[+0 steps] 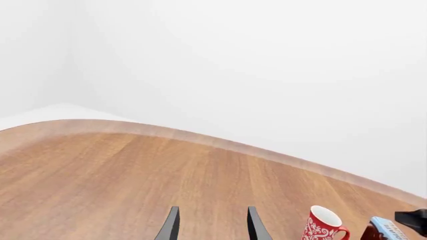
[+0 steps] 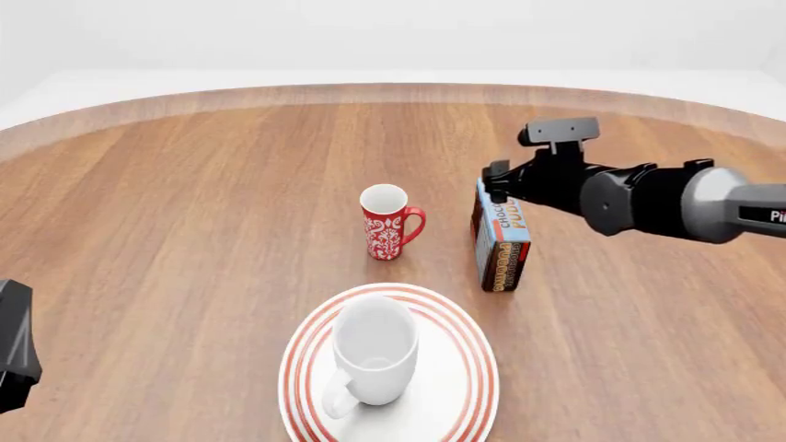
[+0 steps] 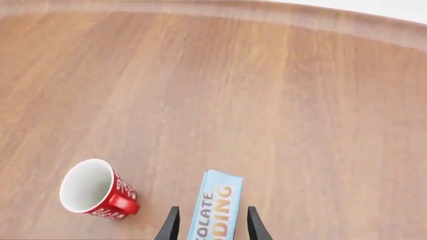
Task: Pick up the white mug and put it on the plate, and put the chocolate pudding to the right of the plate.
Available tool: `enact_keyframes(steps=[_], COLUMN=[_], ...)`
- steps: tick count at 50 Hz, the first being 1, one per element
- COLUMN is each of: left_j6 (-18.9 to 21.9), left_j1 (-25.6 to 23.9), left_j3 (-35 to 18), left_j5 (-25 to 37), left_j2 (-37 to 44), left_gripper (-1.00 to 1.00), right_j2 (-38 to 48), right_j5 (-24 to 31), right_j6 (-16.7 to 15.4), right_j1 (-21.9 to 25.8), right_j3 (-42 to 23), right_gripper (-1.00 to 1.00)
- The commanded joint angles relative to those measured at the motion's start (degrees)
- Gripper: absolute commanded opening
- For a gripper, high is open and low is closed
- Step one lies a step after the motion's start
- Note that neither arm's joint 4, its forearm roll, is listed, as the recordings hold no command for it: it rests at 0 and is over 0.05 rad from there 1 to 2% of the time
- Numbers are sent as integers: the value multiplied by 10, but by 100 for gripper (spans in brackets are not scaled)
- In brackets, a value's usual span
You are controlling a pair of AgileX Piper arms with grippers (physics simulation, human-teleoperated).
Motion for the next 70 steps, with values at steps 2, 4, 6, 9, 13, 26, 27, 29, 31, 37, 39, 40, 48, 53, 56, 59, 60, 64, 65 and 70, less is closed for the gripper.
enact_keyframes(steps=[2,4,6,9,13,26,27,29,31,37,39,40,48,53,56,59,60,64,65,70], left_j6=[0,0,0,0,0,-2,-2,-2,-2,-2,-2,-2,-2,-2,-2,-1,-1,-1,-1,0], left_j1=[0,0,0,0,0,-2,-2,-2,-1,-2,-2,-2,-2,-2,-2,-2,-2,-2,-2,-2], left_j3=[0,0,0,0,0,0,0,0,0,0,0,0,0,0,0,0,0,0,0,0], left_j5=[0,0,0,0,0,0,0,0,1,1,1,1,0,1,1,1,1,1,1,2], left_j2=[0,0,0,0,0,0,0,0,0,0,0,0,0,0,0,0,0,0,0,0], left_gripper=[100,100,100,100,100,100,100,100,100,100,100,100,100,100,100,100,100,100,100,100], right_j2=[11,12,14,15,17,22,22,23,25,29,31,32,41,43,45,47,46,48,48,51], right_j5=[4,5,5,5,8,13,13,15,17,17,18,18,22,23,23,26,25,28,28,29], right_j6=[-3,-2,-2,-2,0,-2,-3,-3,-3,-3,-2,-1,2,3,3,6,4,9,10,11], right_j1=[1,1,0,0,-1,-4,-3,-3,-3,-2,-2,-2,3,1,2,3,3,5,6,7], right_j3=[-5,-6,-5,-5,-8,-10,-11,-12,-14,-14,-15,-15,-19,-21,-20,-22,-21,-23,-24,-24], right_gripper=[100,100,100,100,100,100,100,100,100,100,100,100,100,100,100,100,100,100,100,100])
